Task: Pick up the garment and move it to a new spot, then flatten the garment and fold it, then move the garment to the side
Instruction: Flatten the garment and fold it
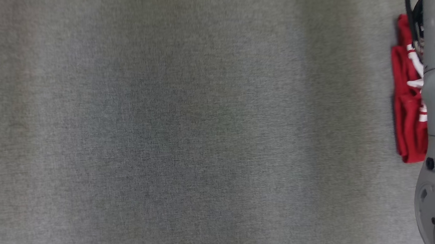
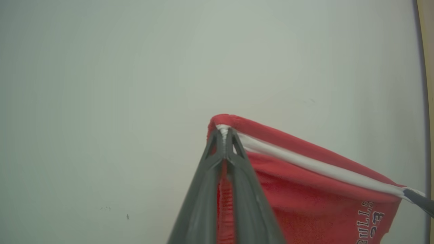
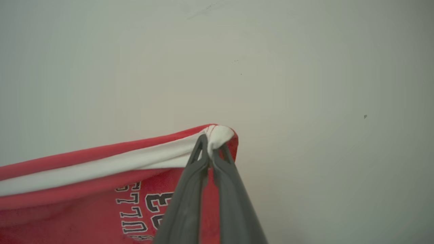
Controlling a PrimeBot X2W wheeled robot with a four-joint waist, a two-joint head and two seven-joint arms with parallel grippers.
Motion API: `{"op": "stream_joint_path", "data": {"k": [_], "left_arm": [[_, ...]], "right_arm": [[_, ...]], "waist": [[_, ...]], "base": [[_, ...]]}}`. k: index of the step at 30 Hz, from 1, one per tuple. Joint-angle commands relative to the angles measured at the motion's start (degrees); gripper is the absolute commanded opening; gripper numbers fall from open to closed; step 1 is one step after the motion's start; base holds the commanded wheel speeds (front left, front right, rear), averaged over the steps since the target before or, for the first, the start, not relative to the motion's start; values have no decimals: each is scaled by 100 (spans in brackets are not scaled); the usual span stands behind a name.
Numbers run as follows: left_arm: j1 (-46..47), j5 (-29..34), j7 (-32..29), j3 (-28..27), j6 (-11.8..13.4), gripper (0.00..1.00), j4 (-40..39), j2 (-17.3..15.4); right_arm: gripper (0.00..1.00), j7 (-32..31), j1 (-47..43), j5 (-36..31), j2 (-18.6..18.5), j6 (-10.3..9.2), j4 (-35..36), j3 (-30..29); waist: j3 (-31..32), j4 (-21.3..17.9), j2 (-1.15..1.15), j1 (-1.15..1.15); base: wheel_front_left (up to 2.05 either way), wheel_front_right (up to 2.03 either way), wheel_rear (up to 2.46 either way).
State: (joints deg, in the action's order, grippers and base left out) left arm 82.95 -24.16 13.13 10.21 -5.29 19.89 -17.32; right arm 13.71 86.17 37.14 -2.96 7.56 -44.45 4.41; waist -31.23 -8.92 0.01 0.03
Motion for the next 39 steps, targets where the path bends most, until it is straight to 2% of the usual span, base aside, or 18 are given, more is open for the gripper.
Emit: {"op": "stream_joint_path", "data": {"k": [1, 6, 11, 16, 19, 23, 28, 33, 34, 39], "left_arm": [[78, 26, 104, -80, 23, 0, 45, 24], [-425, -162, 202, -174, -62, 0, 326, 210], [-1406, -276, 211, -79, -168, 0, 507, 340], [-2779, -651, 208, -3, -218, 0, 307, 600], [-3505, -900, 208, 199, -208, 0, 138, 631], [-4404, -1157, 209, 457, -211, 0, -8, 496], [-5330, -1352, 195, 640, -210, 0, -28, 405], [-6126, -1353, 138, 731, -117, 0, 64, 291], [-6126, -1353, 138, 731, -117, 0, 64, 291], [-6919, -1480, -12, 766, 43, 0, -3, 216]], "right_arm": [[0, 94, 65, -68, -50, -17, 1, -85], [0, 147, -286, -389, -67, -17, 19, -174], [0, 152, -962, -461, -87, -17, -81, 321], [0, -25, -1910, -97, -381, -17, 6, 838], [0, -555, -2576, 220, -687, -17, 296, 1157], [0, -1311, -3634, 476, -1123, -16, 836, 1360], [0, -2353, -5021, 436, -1638, -17, 1698, 1128], [0, -3446, -6449, 192, -1658, -19, 2787, 578], [0, -3446, -6449, 192, -1658, -19, 2787, 578], [0, -4547, -7729, -284, -1318, -20, 3931, 13]], "waist": [[-502, 116, -1, -3], [-420, 246, -1, -3], [-137, 312, -1, -3], [427, 401, -1, -3], [841, 411, -1, -3], [1369, 399, -1, -3], [1944, 383, -1, -3], [2372, 368, -1, -3], [2372, 368, -1, -3], [2691, 366, -1, -3]], "base": [[0, 0, 0], [0, 0, 0], [0, 0, 0], [0, 0, 0], [0, 0, 0], [0, 0, 0], [0, 0, 0], [0, 0, 0], [0, 0, 0], [0, 0, 0]]}}
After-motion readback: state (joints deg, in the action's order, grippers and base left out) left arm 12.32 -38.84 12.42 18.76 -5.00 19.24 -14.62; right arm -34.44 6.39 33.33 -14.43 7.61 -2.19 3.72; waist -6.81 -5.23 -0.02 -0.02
